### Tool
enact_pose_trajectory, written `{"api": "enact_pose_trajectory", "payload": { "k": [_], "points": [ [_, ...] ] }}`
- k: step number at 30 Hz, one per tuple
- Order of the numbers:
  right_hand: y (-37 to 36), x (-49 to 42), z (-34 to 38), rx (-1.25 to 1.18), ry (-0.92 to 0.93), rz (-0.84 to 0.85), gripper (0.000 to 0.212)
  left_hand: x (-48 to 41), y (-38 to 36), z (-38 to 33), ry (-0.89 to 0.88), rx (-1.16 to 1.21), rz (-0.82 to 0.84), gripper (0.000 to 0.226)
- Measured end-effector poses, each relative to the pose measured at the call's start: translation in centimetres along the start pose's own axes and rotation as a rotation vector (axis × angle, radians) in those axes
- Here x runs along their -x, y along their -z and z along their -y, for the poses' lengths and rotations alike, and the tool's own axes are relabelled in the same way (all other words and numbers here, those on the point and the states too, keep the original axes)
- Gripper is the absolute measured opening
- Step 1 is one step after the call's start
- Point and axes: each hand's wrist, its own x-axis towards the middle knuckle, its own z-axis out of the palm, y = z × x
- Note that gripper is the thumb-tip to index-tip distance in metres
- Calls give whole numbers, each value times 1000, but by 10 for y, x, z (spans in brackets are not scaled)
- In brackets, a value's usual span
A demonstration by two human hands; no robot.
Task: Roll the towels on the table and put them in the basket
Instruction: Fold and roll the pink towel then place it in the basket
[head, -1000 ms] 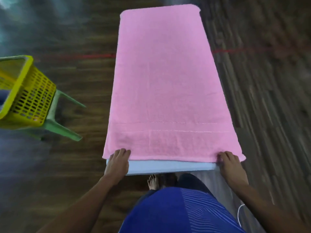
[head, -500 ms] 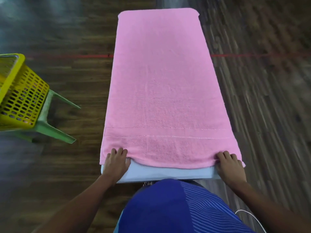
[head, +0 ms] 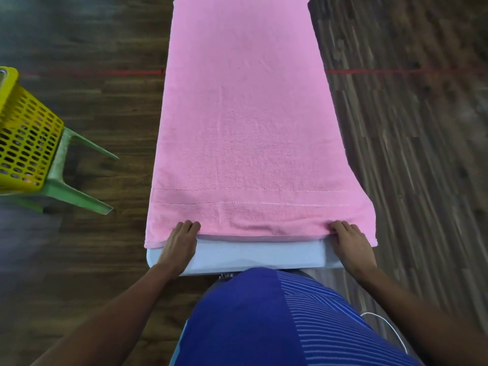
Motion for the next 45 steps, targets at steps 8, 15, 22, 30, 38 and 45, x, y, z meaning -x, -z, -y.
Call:
{"api": "enact_pose_trajectory", "payload": {
  "k": [8,15,22,30,38,45],
  "points": [
    [-4,2,0,-8,86,-43,30,0,-1,-5,65,-74,-29,41],
    [7,10,-18,-96,-16,31,38,15,11,16,177,10,-103,42],
    [14,27,-28,-220,-20,24,18,42,18,25,246,265,-163,29],
    [25,-20,-34,-121,-105,225,23,20,28,41,281,172,84,10],
    [22,-19,-16,-59,-55,-32,20,7,16,48,345,-142,-46,14],
    [8,22,-23,-16,-21,74,27,15,8,37,340,-110,-100,22]
  ]
}}
